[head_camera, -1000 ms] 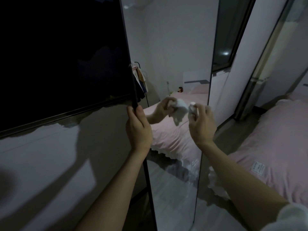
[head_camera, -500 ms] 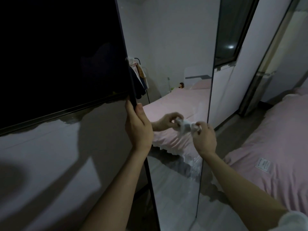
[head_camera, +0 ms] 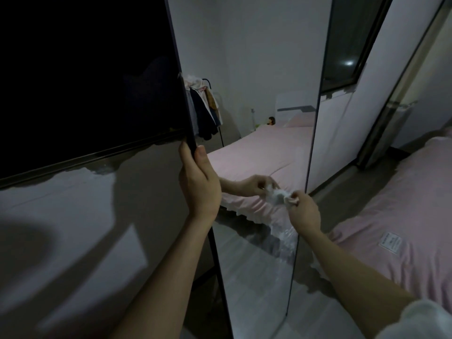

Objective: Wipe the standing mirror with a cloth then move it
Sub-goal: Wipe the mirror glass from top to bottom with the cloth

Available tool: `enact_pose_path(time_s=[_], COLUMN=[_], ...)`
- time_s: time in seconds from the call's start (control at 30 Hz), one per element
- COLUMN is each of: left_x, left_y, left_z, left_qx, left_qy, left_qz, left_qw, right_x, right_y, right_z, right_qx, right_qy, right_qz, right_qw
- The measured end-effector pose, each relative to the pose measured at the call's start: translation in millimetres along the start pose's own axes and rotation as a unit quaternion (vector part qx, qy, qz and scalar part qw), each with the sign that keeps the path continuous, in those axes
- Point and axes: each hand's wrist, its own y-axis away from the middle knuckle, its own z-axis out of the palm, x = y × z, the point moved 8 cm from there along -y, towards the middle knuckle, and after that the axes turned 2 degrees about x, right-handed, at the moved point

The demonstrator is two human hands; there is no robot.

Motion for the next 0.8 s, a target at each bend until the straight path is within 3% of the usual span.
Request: enact_pose_path(time_s=[0.07, 0.17, 0.3, 0.4, 0.57, 0.63, 0.8], left_x=[0.6, 0.4, 1.2, 2.3, 0.2, -0.5, 4.7], left_y=[1.2, 1.5, 2.7, 2.3, -0.2, 0.2, 2.3], left_z=[1.6, 5.0, 7.9, 7.2, 0.8, -0.2, 2.1], left_qx=[-0.005, -0.008, -0.008, -0.001, 0.016, 0.018, 0.020], left_qy=[0.000, 0.007, 0.005, 0.002, -0.005, -0.009, -0.014], left_qz=[0.000, 0.004, 0.007, 0.005, 0.014, 0.013, 0.013], left_qw=[1.000, 1.000, 1.000, 1.000, 1.000, 1.000, 1.000], right_x=[1.4, -30.8, -79.4, -89.2, -15.0, 1.8, -33.3], right_y=[1.5, -15.0, -50.6, -56.0, -45.8, -41.7, -64.6], right_z=[-13.6, -45.1, -78.3, -73.9, -28.9, -25.0, -62.1], right_qx=[0.051, 0.152, 0.212, 0.204, 0.055, 0.027, 0.166], right_qy=[-0.023, -0.099, -0.120, -0.077, 0.090, 0.070, -0.060], right_qz=[0.029, -0.031, -0.115, -0.142, 0.023, 0.066, -0.010], right_qw=[0.998, 0.983, 0.963, 0.966, 0.994, 0.995, 0.984])
